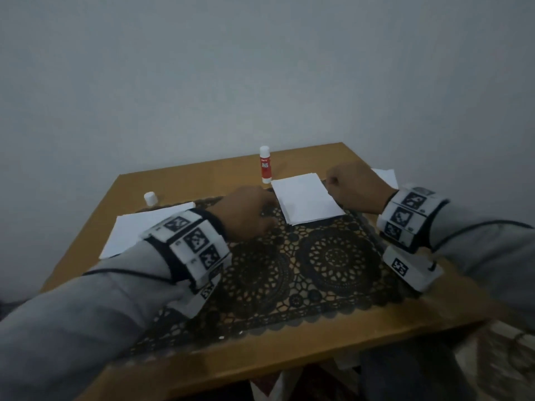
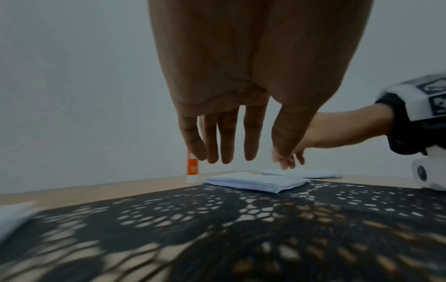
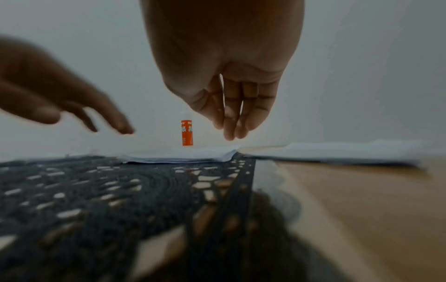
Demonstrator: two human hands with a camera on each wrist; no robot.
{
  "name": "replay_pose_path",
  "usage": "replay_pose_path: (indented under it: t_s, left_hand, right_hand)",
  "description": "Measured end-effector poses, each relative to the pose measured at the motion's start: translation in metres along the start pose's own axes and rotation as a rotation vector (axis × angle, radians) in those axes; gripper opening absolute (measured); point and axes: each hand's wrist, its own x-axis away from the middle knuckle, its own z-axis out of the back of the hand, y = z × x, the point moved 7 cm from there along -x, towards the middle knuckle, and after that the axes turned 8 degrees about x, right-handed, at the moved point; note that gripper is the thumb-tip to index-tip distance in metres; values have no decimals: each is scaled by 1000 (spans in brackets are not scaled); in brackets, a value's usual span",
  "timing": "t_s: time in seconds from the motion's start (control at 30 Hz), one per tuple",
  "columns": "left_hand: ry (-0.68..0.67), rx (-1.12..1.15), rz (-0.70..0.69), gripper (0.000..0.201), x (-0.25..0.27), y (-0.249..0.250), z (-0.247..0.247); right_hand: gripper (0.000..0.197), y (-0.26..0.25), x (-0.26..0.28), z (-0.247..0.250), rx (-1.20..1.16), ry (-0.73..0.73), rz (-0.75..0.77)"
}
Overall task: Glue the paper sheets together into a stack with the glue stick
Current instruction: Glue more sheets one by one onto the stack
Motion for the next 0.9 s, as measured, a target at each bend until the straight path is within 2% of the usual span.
replay_pose_path:
  t_s: [0.23,0.37,0.53,0.7,0.9]
  left_hand:
    - [-143,-110,-11,61,-72,24,-40]
    - [-153,-180,-25,64,-87,21,-48]
    - [-111,-137,-51,53,-88,20,-47]
    - [-1,-42,-84,25,-86,29,-40]
    - [22,-44,-74,21,-85,34,-36]
  right_hand:
    - [24,11,-5,-12,-8,-28,-84]
    - [21,11,-6,-10,-11,-5,-93]
    - [25,16,-7,-9,-52,27,-140]
    - [20,18,-5,-4,-46,47,-175]
    - [25,20,-1,5,-46,103,-188]
